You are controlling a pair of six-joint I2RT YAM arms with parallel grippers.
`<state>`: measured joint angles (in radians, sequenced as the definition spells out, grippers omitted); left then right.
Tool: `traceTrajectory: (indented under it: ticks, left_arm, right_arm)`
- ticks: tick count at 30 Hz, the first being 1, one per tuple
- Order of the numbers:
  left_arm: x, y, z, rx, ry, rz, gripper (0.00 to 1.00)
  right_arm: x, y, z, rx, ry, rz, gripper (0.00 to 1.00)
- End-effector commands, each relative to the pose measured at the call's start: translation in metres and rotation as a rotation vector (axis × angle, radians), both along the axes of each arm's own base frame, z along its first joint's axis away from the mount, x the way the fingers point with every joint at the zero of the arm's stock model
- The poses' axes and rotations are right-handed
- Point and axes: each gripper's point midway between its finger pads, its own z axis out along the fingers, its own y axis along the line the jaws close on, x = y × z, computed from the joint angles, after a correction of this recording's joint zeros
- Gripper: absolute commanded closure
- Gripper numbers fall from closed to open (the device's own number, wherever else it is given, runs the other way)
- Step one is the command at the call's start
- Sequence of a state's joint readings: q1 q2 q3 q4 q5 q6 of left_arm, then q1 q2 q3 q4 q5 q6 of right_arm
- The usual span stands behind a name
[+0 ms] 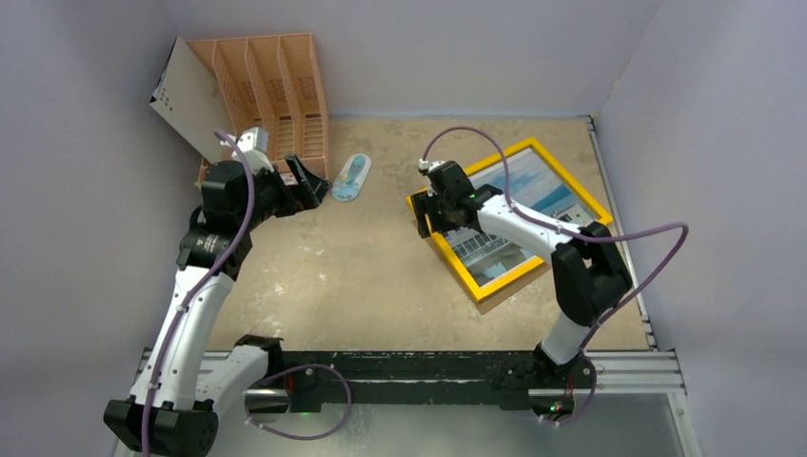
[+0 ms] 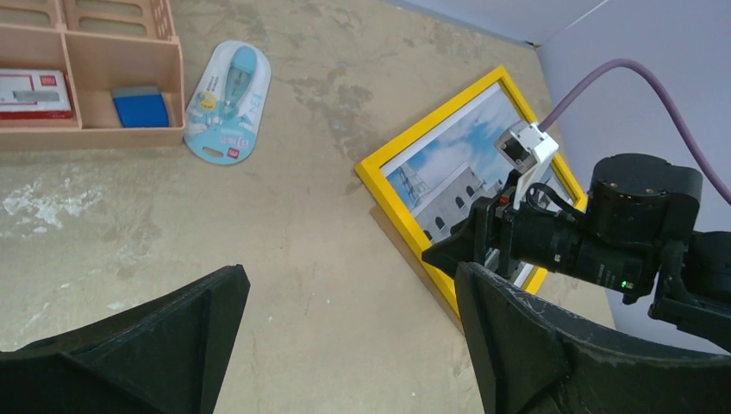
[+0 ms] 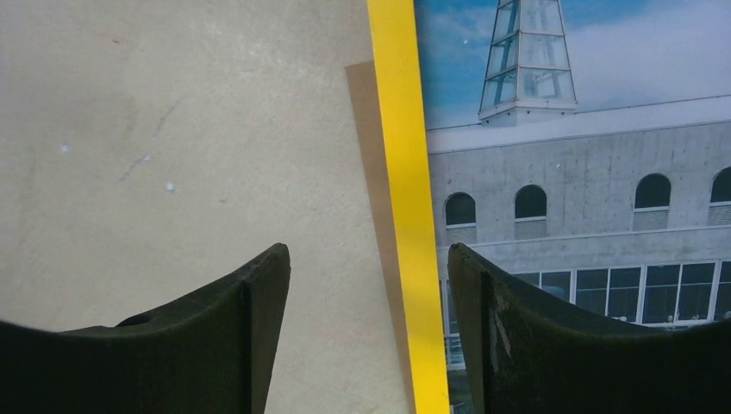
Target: Put the photo into the frame
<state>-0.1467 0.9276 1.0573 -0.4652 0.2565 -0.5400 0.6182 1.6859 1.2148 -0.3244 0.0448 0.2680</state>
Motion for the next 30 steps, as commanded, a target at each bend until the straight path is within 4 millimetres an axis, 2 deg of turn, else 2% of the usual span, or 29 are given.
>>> traceTrajectory:
  ticks: [1, 6, 9, 14, 17, 19, 20, 25, 30]
  left_arm:
    - [0.001, -0.001, -0.011, -0.02, 0.018, 0.005, 0.04]
    - [0.001, -0.003, -0.023, -0.021, 0.044, -0.001, 0.05]
    - [0.002, -0.005, -0.026, -0.027, 0.042, -0.011, 0.05]
    - [0.008, -0.007, -0.032, -0.055, 0.049, -0.004, 0.05]
    - [0.014, -0.013, -0.042, -0.102, 0.08, -0.002, 0.07]
    - [0.02, -0.015, -0.055, -0.151, 0.128, 0.024, 0.08]
    - [0.023, -0.02, -0.065, -0.181, 0.158, 0.019, 0.09]
    - [0.037, -0.063, -0.075, -0.354, 0.165, -0.103, 0.11]
    - [0.041, -0.119, -0.092, -0.327, 0.199, -0.21, 0.11]
  right_arm:
    - [0.004, -0.003, -0.016, -0.083, 0.008, 0.02, 0.3]
    - [0.003, -0.006, -0.04, -0.167, 0.036, -0.004, 0.3]
    - [0.003, -0.006, -0.045, -0.203, 0.039, -0.02, 0.36]
    - [0.004, -0.003, -0.044, -0.234, 0.032, -0.021, 0.54]
    - [0.005, -0.005, -0.04, -0.249, 0.013, -0.024, 0.73]
    - [0.006, -0.004, -0.03, -0.241, -0.009, -0.02, 0.82]
    - [0.006, -0.002, -0.022, -0.227, -0.021, -0.015, 0.86]
    - [-0.002, 0.013, 0.012, -0.108, -0.06, 0.043, 0.92]
    - [-0.014, 0.022, 0.036, -0.008, -0.095, 0.11, 0.93]
